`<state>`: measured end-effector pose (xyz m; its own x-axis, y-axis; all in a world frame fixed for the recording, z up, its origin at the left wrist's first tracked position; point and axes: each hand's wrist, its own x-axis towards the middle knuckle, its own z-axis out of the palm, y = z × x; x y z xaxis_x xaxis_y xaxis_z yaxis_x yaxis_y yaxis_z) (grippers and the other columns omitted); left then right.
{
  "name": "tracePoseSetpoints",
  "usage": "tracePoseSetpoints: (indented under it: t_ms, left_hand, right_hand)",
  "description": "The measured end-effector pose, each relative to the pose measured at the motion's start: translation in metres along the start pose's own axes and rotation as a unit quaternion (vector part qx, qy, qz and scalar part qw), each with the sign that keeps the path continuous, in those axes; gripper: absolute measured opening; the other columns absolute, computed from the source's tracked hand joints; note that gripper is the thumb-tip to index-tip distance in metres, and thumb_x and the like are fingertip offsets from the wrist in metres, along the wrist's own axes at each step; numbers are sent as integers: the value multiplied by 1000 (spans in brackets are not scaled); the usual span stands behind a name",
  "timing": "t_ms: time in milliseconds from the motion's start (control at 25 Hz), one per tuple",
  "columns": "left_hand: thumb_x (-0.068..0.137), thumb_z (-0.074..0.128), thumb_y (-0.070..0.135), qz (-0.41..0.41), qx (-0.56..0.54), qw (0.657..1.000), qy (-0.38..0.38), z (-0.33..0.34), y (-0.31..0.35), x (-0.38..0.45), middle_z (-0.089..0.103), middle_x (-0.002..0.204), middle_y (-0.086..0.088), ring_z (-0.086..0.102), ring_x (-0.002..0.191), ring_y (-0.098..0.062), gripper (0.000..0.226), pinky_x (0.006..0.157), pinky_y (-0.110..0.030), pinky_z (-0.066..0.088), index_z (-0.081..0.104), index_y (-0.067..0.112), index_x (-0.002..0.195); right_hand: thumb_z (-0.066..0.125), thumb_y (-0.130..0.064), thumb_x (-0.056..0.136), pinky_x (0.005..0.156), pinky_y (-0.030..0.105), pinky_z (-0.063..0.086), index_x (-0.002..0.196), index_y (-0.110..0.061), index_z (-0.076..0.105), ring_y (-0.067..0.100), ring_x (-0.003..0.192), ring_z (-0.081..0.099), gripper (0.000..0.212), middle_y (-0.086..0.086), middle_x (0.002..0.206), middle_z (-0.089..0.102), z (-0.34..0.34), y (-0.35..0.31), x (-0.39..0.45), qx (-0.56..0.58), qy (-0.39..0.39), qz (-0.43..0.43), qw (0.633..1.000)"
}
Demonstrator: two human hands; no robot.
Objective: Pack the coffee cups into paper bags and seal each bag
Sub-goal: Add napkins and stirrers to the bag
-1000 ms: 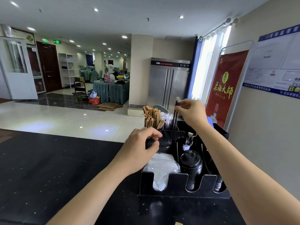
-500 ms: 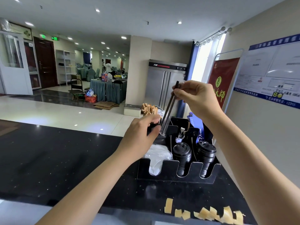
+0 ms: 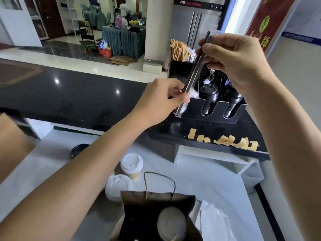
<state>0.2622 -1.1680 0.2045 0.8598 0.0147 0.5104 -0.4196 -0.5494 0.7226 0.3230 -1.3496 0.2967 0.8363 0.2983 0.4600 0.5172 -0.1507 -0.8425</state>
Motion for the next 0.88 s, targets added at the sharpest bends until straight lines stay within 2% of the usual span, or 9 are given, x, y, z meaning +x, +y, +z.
tracePoseSetpoints:
  t_ms: [120, 200, 360, 480, 600, 720, 800, 880]
  left_hand:
    - [95, 71, 30, -21, -6, 999, -24, 2, -3, -28, 78, 84, 16, 72, 90, 2, 13, 95, -33, 55, 74, 18, 97]
    - [96, 70, 30, -40, -19, 998, -43, 2, -3, -47, 79, 86, 13, 73, 92, -3, 17, 96, -37, 55, 73, 14, 100]
    - [96, 71, 23, -44, -54, 995, -68, -1, 2, -83, 79, 88, 6, 74, 91, -5, 14, 94, -37, 57, 74, 11, 102]
    - [95, 72, 22, -45, -53, 995, -71, -3, 6, -108, 79, 92, 5, 74, 93, -5, 15, 93, -31, 57, 74, 11, 106]
    - [94, 73, 28, -50, -9, 997, -64, -6, 2, -132, 73, 102, 10, 67, 102, -6, 26, 92, -17, 50, 69, 22, 118]
    - [93, 73, 27, -52, 39, 996, -56, -11, -10, -163, 68, 98, 14, 58, 101, -7, 21, 87, -11, 41, 67, 25, 113]
    - [91, 74, 24, -51, 101, 992, -61, -12, -22, -186, 67, 95, 15, 54, 98, -8, 12, 89, -14, 39, 68, 25, 101]
    - [88, 76, 21, -46, 164, 983, -65, -10, -33, -208, 66, 95, 11, 53, 97, -14, 9, 96, -31, 41, 70, 22, 94]
  right_hand:
    - [76, -16, 91, 85, 31, 61, 104, -14, 75, 14, 86, 74, 14, 2, 95, 80, 8, 7, -30, 12, -20, 26, 999]
    - [78, -20, 89, 86, 34, 61, 99, -17, 75, 15, 87, 74, 11, 2, 95, 79, 15, 11, -53, 1, -42, 33, 999]
    - [77, -22, 91, 88, 43, 59, 104, -16, 76, 15, 85, 73, 14, 0, 95, 78, 29, 18, -94, -25, -52, 24, 998]
    - [76, -20, 92, 86, 40, 59, 104, -17, 76, 17, 86, 73, 12, 1, 96, 78, 32, 18, -117, -8, -51, 20, 998]
    - [76, -19, 92, 84, 36, 58, 105, -19, 76, 21, 89, 72, 13, 4, 100, 78, 32, 21, -138, 8, -46, 10, 999]
    - [78, -20, 90, 79, 33, 56, 105, -19, 78, 20, 85, 70, 14, 3, 97, 79, 25, 29, -156, 34, -43, 13, 998]
    - [79, -18, 89, 75, 28, 56, 104, -17, 78, 17, 81, 69, 16, 3, 95, 79, 22, 36, -169, 52, -57, 20, 997]
    - [79, -17, 86, 72, 25, 55, 101, -17, 79, 13, 78, 69, 15, 3, 97, 80, 23, 44, -182, 67, -75, 24, 995]
